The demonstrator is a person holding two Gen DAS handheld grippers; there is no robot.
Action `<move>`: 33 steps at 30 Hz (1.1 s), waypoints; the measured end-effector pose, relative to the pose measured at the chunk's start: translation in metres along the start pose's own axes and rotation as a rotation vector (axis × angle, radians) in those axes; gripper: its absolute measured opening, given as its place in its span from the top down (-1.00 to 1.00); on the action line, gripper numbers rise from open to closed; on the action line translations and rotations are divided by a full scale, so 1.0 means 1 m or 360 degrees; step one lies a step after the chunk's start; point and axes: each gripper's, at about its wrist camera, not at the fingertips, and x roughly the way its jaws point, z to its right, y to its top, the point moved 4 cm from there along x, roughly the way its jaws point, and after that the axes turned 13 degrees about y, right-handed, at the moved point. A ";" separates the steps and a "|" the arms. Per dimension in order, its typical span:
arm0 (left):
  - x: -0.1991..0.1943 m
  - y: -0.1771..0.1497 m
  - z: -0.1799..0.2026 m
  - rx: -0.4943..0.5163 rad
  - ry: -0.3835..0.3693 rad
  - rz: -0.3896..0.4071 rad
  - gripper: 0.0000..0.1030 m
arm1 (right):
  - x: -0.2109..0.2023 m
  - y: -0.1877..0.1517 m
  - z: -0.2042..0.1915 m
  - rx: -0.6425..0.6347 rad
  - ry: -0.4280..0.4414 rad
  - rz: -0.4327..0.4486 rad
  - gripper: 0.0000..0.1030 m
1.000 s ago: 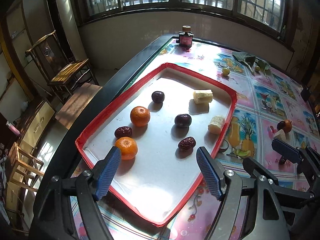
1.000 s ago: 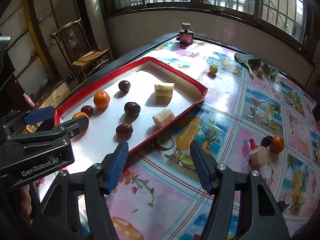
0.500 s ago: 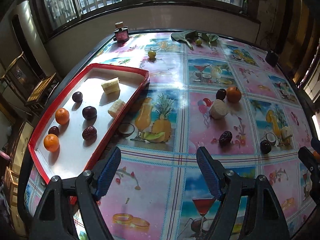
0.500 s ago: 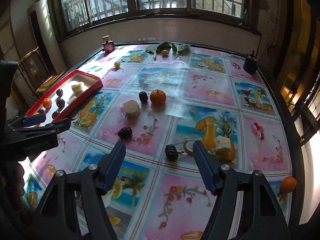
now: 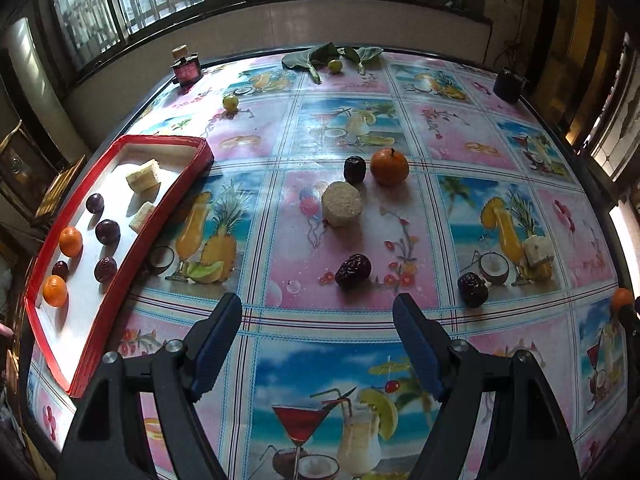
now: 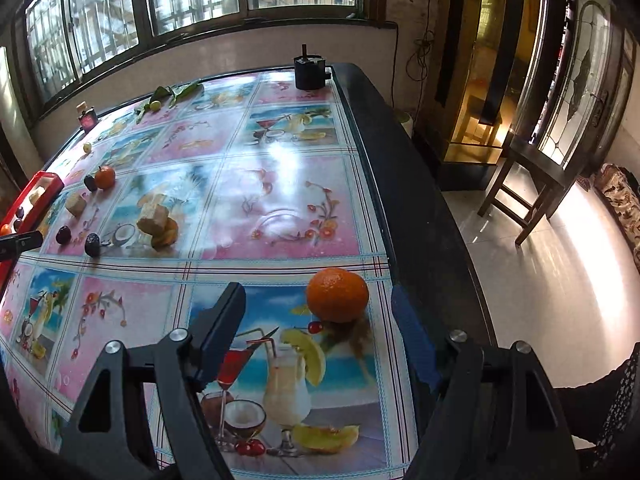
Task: Organize fruits
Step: 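Grasp an orange with the right gripper while the left grasps a white block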
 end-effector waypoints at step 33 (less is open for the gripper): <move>0.008 0.031 0.167 0.0177 -0.0282 -0.0109 -0.58 | 0.029 -0.002 0.009 0.0086 0.0267 -0.0074 0.24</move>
